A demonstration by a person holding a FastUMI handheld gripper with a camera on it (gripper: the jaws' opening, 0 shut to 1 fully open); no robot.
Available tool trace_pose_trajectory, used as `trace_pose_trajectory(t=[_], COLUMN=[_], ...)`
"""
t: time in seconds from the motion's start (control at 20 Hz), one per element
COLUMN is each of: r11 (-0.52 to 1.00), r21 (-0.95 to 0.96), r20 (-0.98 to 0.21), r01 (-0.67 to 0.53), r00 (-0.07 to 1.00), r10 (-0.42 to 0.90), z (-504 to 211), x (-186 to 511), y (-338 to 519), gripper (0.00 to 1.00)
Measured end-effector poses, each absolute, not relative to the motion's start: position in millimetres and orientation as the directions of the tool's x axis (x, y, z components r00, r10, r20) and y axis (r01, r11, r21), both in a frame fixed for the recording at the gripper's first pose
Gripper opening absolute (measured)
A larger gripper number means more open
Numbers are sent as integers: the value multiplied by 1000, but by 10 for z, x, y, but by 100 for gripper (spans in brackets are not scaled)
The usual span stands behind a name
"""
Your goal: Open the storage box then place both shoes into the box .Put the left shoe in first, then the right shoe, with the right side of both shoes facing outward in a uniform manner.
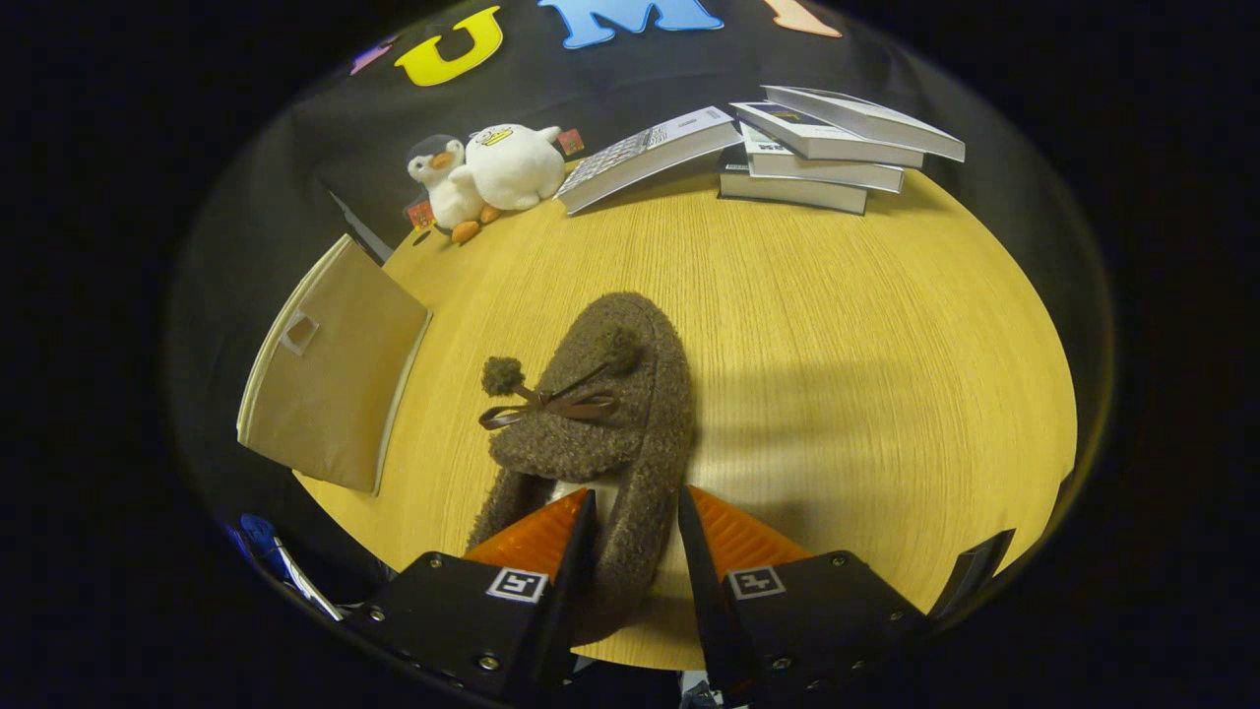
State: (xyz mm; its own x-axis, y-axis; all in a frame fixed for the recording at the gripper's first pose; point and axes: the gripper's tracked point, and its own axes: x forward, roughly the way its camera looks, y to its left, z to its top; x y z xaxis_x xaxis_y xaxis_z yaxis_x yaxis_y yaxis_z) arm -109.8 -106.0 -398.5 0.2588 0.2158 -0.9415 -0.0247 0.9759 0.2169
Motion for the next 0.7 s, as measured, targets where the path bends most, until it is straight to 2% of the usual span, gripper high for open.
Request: trace_pose_trajectory(t=[0.1, 0.15, 0.45, 0.7], r11=[988, 985, 979, 941], r21=[153, 165, 174, 281], r20=[-944, -947, -931, -898], r01=[21, 40, 111, 186], r00=[297, 286, 343, 396], r10=[140, 147, 126, 190], z=[-4020, -4009, -3756, -3391], x=[-1009, -1038, -891, -730], y=[-1199, -1174, -1121, -833], gripper=[24, 5, 5, 5])
